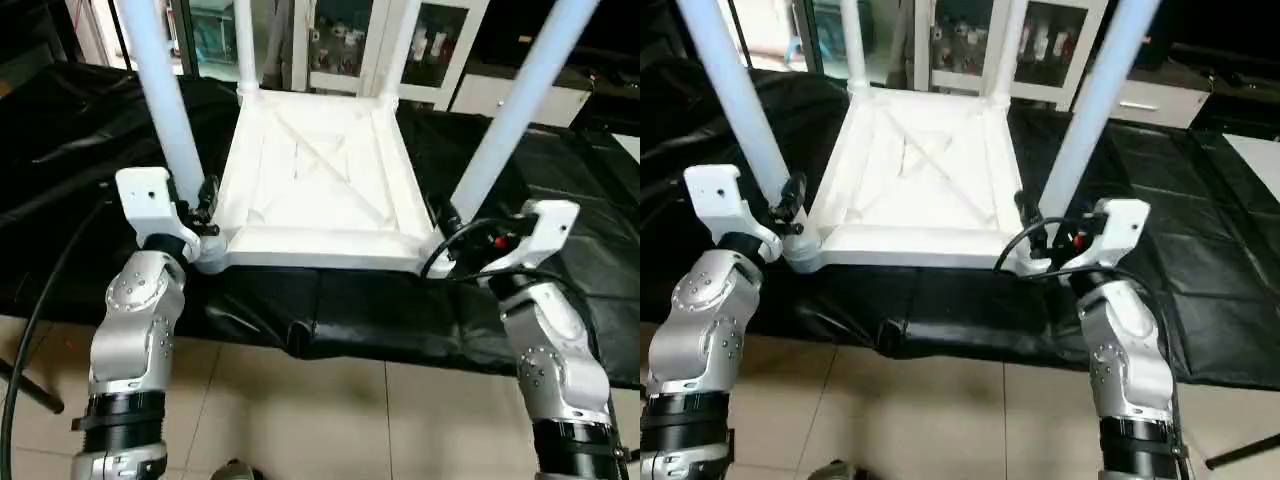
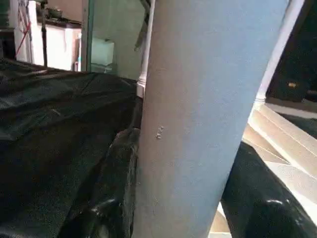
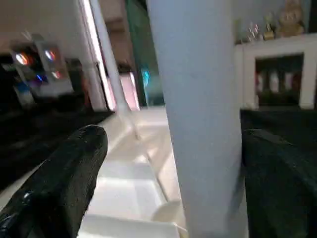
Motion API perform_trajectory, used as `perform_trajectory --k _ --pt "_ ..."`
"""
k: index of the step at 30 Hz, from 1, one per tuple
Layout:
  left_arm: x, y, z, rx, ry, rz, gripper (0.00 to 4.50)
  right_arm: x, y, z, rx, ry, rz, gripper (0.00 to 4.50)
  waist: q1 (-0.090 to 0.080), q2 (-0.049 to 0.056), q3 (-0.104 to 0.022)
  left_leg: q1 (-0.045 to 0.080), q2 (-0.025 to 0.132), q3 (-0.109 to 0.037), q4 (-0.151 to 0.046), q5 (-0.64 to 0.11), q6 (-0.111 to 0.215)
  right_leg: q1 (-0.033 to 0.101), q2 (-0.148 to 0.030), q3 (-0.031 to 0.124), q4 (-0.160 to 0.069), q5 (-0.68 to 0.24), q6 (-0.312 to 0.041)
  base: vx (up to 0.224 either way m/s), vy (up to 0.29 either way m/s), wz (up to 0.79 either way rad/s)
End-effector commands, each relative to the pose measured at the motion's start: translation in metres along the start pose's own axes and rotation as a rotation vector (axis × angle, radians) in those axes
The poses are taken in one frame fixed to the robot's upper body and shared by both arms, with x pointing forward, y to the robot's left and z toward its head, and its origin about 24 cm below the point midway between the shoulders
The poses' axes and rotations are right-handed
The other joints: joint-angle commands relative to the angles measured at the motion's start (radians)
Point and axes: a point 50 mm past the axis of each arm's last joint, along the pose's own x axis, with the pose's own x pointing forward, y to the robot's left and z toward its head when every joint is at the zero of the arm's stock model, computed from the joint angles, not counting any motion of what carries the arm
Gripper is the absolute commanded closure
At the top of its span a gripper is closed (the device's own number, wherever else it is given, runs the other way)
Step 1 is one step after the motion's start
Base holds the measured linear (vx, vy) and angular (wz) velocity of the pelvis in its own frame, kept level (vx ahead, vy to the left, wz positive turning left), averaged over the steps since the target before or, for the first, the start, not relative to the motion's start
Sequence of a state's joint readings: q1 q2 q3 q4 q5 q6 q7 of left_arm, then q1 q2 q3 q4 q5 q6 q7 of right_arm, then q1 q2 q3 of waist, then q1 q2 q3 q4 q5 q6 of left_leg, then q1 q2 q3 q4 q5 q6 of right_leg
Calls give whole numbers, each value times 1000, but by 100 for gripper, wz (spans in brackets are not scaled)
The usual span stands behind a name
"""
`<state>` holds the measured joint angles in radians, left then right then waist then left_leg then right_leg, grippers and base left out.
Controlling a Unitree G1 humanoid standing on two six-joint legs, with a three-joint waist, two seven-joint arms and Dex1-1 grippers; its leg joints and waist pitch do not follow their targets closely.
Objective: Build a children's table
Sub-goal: Flip table
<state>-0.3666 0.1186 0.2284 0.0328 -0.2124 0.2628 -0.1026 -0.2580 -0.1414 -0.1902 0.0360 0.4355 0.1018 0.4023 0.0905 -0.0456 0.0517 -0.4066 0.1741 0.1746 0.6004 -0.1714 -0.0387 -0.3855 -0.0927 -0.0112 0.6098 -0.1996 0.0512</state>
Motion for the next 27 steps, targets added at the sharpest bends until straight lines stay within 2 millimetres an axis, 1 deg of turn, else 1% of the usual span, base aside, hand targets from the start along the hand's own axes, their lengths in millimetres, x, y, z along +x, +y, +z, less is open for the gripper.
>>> perform_trajectory --k 1,4,5,6,7,8,9,11,12,14,16,18,21,23,24,27 --pt "6 -12 4 -157 -11 -12 252 -1 8 8 4 -51 56 0 -3 0 -59 34 45 -13 -93 -298 -32 8 -34 15 -75 -193 -126 0 0 0" --pt "7 -16 4 -187 -12 -10 252 -2 7 16 24 -101 52 0 -3 1 -58 33 45 -14 -95 -300 -36 7 -32 15 -75 -195 -121 0 0 0" --pt "7 -16 4 -187 -12 -10 252 -2 7 16 24 -101 52 0 -3 3 -59 35 45 -14 -95 -306 -38 6 -32 15 -76 -195 -121 0 0 0" --pt "7 -17 4 -196 -12 -9 252 -3 6 21 36 -131 44 0 -3 2 -59 35 45 -14 -94 -303 -38 6 -32 15 -76 -186 -120 0 0 0" --pt "8 -19 4 -214 -12 -8 252 -4 4 29 54 -169 28 0 -3 5 -60 33 45 -15 -94 -298 -38 8 -32 15 -75 -179 -119 0 0 0" --pt "9 -19 4 -224 -12 -7 252 -5 3 31 59 -177 25 0 -2 2 -62 33 45 -15 -93 -286 -35 10 -33 15 -73 -159 -117 0 0 0" --pt "9 -19 4 -229 -12 -5 252 -5 2 33 58 -181 24 0 -1 6 -61 31 44 -15 -93 -274 -31 10 -32 15 -72 -147 -117 0 0 0" --pt "10 -20 3 -255 -9 1 252 -6 2 37 50 -188 27 0 -3 6 -62 31 43 -15 -91 -257 -28 12 -30 14 -70 -125 -117 0 0 0" --pt "11 -20 3 -270 -8 5 252 -6 3 40 47 -195 35 0 -2 4 -63 31 42 -13 -89 -246 -25 13 -30 14 -70 -112 -119 0 0 0" --pt "11 -20 3 -278 -7 4 252 -6 4 41 46 -190 48 0 -2 5 -62 30 42 -13 -89 -239 -22 14 -29 14 -70 -108 -122 0 0 0" --pt "11 -20 3 -288 -4 3 252 -6 6 39 39 -170 63 0 -3 6 -62 31 43 -13 -89 -248 -25 13 -29 14 -71 -121 -124 0 0 0" --pt "11 -21 2 -327 2 6 252 -7 8 28 18 -93 70 0 -2 4 -61 33 43 -13 -90 -261 -34 12 -28 14 -74 -140 -124 0 0 0" --pt "11 -22 2 -336 3 2 252 -7 9 23 22 -70 58 0 -2 4 -61 31 43 -14 -91 -268 -37 12 -32 14 -74 -155 -122 0 0 0" --pt "10 -24 1 -352 6 -3 252 -4 12 18 73 -47 32 0 -3 4 -60 31 42 -14 -91 -276 -40 10 -31 14 -75 -164 -120 0 0 0" --pt "10 -25 1 -352 7 -7 252 -2 13 17 94 -39 20 0 -5 3 -60 30 42 -15 -92 -274 -40 10 -30 14 -75 -166 -118 0 0 0" --pt "10 -26 1 -358 8 -10 252 2 21 16 189 -35 59 0 -5 6 -62 32 43 -16 -91 -272 -37 10 -30 14 -73 -150 -114 0 0 0"
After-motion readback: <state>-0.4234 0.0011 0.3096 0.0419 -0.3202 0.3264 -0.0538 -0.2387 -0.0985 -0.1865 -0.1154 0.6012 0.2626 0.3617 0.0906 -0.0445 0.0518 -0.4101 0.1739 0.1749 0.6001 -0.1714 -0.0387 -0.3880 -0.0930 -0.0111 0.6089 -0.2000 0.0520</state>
